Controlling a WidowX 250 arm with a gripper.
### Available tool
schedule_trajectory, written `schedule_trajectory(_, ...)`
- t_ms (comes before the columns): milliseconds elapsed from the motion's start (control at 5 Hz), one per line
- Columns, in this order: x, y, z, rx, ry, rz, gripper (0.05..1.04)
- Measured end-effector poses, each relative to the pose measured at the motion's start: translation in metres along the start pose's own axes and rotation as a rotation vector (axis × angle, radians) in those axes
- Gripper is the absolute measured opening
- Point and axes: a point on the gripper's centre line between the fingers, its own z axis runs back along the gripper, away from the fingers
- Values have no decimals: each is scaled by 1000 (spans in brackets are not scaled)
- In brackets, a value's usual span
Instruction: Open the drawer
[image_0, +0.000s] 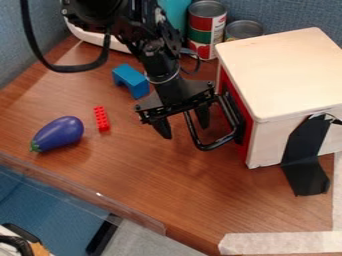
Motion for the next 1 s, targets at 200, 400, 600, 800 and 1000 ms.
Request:
schedule_trajectory(200, -3, 3, -3, 4, -7, 34, 528)
schedule_trajectory(400, -6, 7, -3, 13, -4, 37, 260)
schedule_trajectory(600, -9, 15, 4, 35, -4, 39, 133)
schedule_trajectory(800, -9, 28, 17, 53, -25, 41, 113)
schedule_trajectory(1000, -10, 46, 29, 64, -44, 65, 113)
